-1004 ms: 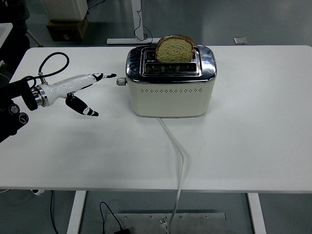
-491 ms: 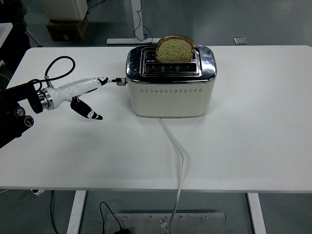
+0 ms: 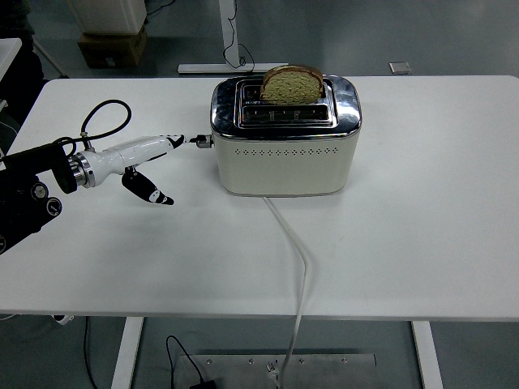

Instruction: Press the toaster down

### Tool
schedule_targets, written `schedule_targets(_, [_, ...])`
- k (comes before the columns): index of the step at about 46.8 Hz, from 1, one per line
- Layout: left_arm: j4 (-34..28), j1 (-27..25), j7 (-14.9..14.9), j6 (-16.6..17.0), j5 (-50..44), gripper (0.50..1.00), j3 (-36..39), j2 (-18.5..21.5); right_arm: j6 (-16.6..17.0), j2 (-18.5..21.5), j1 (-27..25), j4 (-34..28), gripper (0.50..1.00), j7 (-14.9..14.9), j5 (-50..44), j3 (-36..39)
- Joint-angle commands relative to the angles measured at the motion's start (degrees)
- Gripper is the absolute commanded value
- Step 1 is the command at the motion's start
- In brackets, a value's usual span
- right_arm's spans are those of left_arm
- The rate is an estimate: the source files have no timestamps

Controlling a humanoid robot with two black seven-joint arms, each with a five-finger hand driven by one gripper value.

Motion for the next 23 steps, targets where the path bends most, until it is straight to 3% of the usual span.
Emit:
schedule_targets(1, [0.0, 0.0, 0.0, 0.6, -0.1, 1.000, 0.6, -0.5, 0.0, 0.0, 0.0, 0.0, 0.995, 0.0, 0.0, 0.0])
schedule_targets(23, [0.2, 0.4, 0.0, 1.5, -0.1, 1.000, 2.1, -0.6, 0.0, 0.0, 0.0, 0.0, 0.998, 0.0, 0.0, 0.0])
